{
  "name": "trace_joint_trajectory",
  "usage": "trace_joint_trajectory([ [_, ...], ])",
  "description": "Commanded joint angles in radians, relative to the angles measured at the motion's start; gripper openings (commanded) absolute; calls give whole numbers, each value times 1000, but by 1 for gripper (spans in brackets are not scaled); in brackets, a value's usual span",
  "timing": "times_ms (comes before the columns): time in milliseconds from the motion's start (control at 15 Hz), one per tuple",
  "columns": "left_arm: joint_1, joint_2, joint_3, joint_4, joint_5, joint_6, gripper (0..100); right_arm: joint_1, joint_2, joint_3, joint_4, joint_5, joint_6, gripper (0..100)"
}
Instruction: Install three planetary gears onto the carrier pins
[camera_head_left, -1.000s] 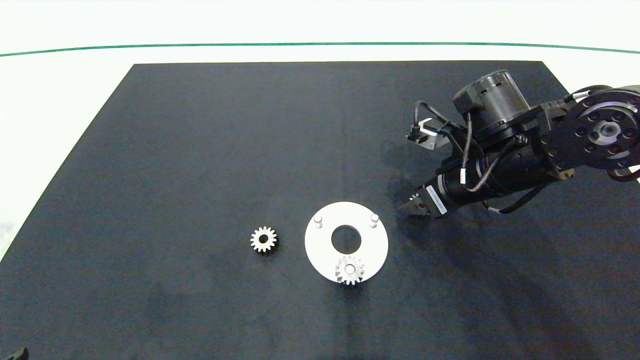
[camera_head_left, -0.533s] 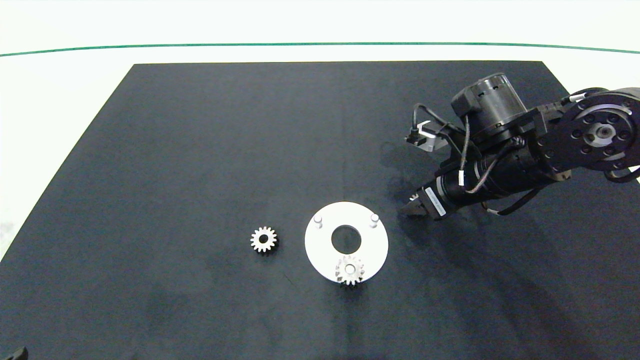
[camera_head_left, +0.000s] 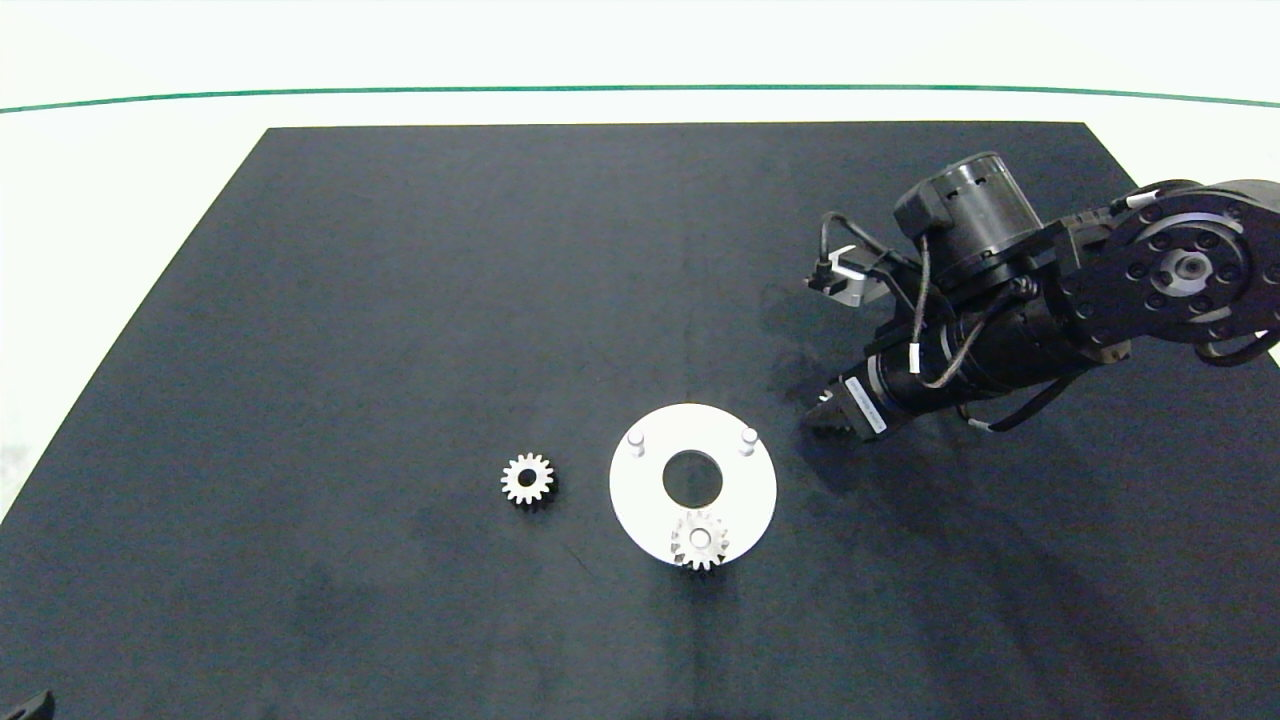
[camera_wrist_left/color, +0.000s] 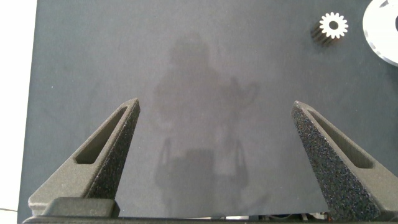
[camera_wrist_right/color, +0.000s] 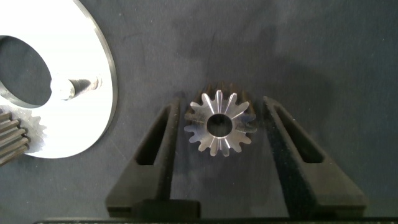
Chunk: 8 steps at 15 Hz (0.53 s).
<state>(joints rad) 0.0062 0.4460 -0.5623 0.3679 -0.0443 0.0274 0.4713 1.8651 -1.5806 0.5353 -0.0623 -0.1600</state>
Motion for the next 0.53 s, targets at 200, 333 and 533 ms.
trace_joint_trajectory([
  [200, 1, -3, 2, 2, 0, 0, 100, 1, 2, 8, 3, 1, -1, 41],
  [333, 1, -4, 1, 2, 0, 0, 100, 1, 2, 10, 3, 1, -1, 36],
  [533, 1, -4, 2, 2, 0, 0, 100, 1, 0, 19, 3, 1, -1, 30],
])
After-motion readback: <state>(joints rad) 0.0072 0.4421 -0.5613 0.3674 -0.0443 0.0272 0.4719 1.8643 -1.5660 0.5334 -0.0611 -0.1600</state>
